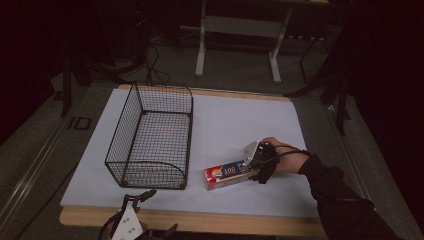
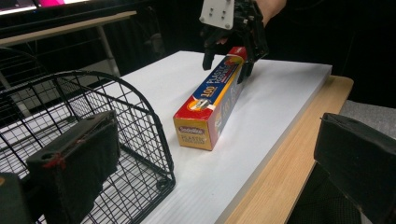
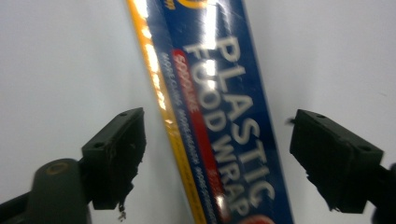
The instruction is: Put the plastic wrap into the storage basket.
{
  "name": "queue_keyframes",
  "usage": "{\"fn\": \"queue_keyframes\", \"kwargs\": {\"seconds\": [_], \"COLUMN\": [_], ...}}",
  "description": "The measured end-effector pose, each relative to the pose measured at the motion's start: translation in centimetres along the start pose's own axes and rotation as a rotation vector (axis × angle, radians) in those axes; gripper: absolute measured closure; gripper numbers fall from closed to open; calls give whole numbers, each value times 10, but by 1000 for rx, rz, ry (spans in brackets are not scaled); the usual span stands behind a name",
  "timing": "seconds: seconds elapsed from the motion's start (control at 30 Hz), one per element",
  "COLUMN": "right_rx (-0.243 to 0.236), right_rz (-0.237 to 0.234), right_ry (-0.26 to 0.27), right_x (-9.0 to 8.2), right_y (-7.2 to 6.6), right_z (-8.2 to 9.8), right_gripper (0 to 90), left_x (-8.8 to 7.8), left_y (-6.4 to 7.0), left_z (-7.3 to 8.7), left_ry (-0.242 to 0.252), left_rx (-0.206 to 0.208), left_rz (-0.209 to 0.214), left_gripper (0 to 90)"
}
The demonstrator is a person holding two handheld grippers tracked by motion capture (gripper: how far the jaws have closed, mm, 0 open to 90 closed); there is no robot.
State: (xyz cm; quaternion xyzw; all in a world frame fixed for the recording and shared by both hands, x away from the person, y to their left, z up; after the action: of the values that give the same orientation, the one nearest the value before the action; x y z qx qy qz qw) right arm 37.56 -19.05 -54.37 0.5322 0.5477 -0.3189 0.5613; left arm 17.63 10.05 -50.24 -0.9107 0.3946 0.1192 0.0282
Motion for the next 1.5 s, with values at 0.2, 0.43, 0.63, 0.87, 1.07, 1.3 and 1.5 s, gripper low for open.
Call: {"fn": "queue_keyframes", "kwargs": {"seconds": [0.2,0.43,0.63,0.87,1.07,1.3,1.5], "right_rx": [-28,-41,-71,-125,-116,-37,118], "right_rz": [-62,-143,-195,-158,-153,-138,-136], "right_ry": [-45,-75,-91,-139,-119,-42,9], "right_x": [10,20,24,17,12,-11,-27], "right_y": [3,5,6,1,-6,0,13], "right_z": [0,0,0,-3,-4,-8,-14], "right_gripper": [246,278,328,364,375,380,383], "left_x": [0,0,0,0,0,1,1], "left_y": [0,-1,-1,-1,-1,-1,-1], "left_z": [0,1,1,1,1,1,1], "left_ry": [-1,-4,-7,-9,-9,-7,-5], "left_rx": [-3,-2,0,-3,-1,-3,-5], "left_rz": [1,2,1,0,1,1,0], "left_gripper": [10,10,9,10,10,10,10]}}
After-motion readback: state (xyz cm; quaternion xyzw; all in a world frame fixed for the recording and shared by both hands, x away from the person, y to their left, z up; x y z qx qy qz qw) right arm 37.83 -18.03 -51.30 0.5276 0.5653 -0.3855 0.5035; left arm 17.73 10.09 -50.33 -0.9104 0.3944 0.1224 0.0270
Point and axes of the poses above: each handheld gripper's, and its own axes: x roughly forward along the jaws, z roughly out of its underside, y roughly to its right, the point moved 7 cm from there along x, roughly forward along the jaws, and after that the axes turned 11 degrees about -x, right-handed, at the moved point
